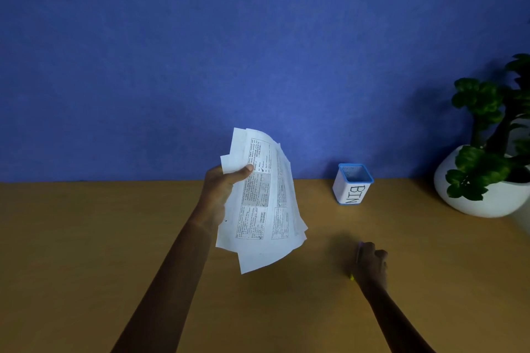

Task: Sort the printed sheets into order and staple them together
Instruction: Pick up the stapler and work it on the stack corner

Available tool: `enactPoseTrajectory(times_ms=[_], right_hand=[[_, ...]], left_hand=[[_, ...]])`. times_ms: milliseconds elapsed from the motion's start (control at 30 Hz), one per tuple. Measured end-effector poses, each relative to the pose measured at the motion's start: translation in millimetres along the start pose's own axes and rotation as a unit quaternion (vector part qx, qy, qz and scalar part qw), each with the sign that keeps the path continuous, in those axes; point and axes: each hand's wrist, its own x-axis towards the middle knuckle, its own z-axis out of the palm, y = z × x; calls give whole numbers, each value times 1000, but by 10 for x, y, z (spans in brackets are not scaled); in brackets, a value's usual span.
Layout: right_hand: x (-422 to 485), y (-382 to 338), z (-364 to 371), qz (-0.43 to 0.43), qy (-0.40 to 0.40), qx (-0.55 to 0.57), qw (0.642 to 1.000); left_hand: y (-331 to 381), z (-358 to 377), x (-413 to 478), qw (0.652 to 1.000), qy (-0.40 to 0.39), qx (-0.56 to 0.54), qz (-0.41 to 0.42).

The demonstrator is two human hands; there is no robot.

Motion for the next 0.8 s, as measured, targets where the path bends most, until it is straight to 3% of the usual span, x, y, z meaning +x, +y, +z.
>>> enactPoseTrajectory(times_ms=[133,233,300,367,467,533,667,800], right_hand=[[69,15,41,-3,-39,-41,998],[85,-57,-21,35,-95,69,992],[89,-118,-58,77,-177,240,951],[45,-241,-86,104,-258,369,887],[-93,-563,-192,109,-340,476,804],[-209,-812,-293,90,-366,517,769],[-492,-1245,-539,-67,-365,463,805],[-743,-1514,-710,-177,-371,437,800]], left_hand=[[-17,22,2,1000,0,3,8],[-25,41,-4,1000,1,3,13],[-38,62,-11,1000,3,-1,21],[-51,88,-12,999,7,5,32],[-64,131,-17,998,21,19,48],[-72,169,-36,997,32,23,59],[-92,241,-79,994,58,32,91],[-98,281,-115,989,60,45,130]])
